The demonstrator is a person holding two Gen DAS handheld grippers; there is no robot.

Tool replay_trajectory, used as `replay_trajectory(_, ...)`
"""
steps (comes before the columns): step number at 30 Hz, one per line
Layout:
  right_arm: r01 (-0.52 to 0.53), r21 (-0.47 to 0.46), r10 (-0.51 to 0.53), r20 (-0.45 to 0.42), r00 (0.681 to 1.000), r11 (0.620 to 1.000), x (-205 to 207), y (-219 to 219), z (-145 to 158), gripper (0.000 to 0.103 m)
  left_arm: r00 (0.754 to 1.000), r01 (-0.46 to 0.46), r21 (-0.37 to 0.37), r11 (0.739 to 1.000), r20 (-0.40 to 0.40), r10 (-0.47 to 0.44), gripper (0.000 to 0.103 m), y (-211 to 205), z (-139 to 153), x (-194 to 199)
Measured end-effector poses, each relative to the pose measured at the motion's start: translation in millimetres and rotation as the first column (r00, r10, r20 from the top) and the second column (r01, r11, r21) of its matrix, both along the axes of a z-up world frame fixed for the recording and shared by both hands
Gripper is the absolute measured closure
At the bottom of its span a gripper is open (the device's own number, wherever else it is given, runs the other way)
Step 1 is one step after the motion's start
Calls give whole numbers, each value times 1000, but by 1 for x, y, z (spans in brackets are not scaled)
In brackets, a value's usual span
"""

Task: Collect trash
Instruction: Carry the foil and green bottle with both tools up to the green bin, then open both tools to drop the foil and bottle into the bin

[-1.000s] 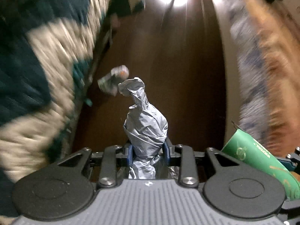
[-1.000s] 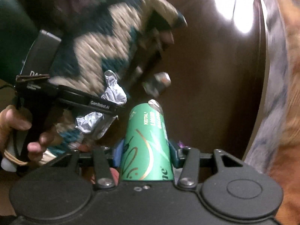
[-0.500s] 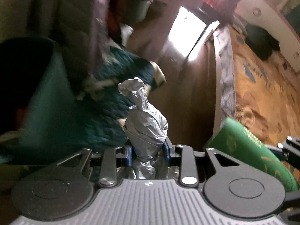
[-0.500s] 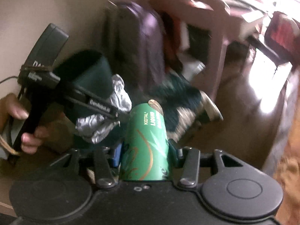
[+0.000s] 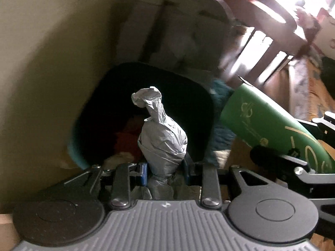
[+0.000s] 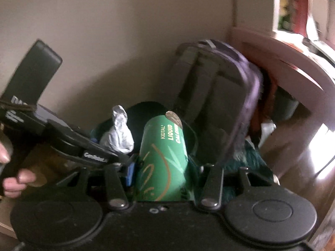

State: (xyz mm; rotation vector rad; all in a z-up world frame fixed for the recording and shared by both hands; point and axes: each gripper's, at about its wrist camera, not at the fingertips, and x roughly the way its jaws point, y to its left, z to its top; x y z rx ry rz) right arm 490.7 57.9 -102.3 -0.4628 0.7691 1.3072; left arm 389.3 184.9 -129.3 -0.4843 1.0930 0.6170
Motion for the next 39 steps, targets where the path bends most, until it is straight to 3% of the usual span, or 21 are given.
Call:
replay_trajectory(10,-78,-157,91,80,993,984,-30,93,-48,55,992,-36,-30,999,-118,32,73,73,-48,7)
replay_trajectory(22,-81,-289,110,85,990,954,-38,115,-84,54,986,-1,-59,998,-165,-8,71,83,-84,31)
replay_trajectory(25,-84,-292,108,67,992,953,-38,112,-86,49,984,-5,-67,998,-179,-7,67,84,-90,35)
replay_trajectory(27,-84,-284,106,64,992,955,-36,109,-85,43,986,-9,-78,997,-166,-4,51,85,-91,36)
replay_trajectory(30,-69,-270,88,58,994,960,-31,103,-80,42,990,-13,-67,998,-140,4,38,84,-87,31)
replay_trajectory(35,-31,-219,35,14,999,975,-20,84,-67,39,996,-12,-64,998,-93,6,34,81,-77,26)
replay_trajectory(39,-8,-168,4,-26,1000,986,-17,61,-53,28,998,-5,-9,1000,-65,5,34,67,-59,17)
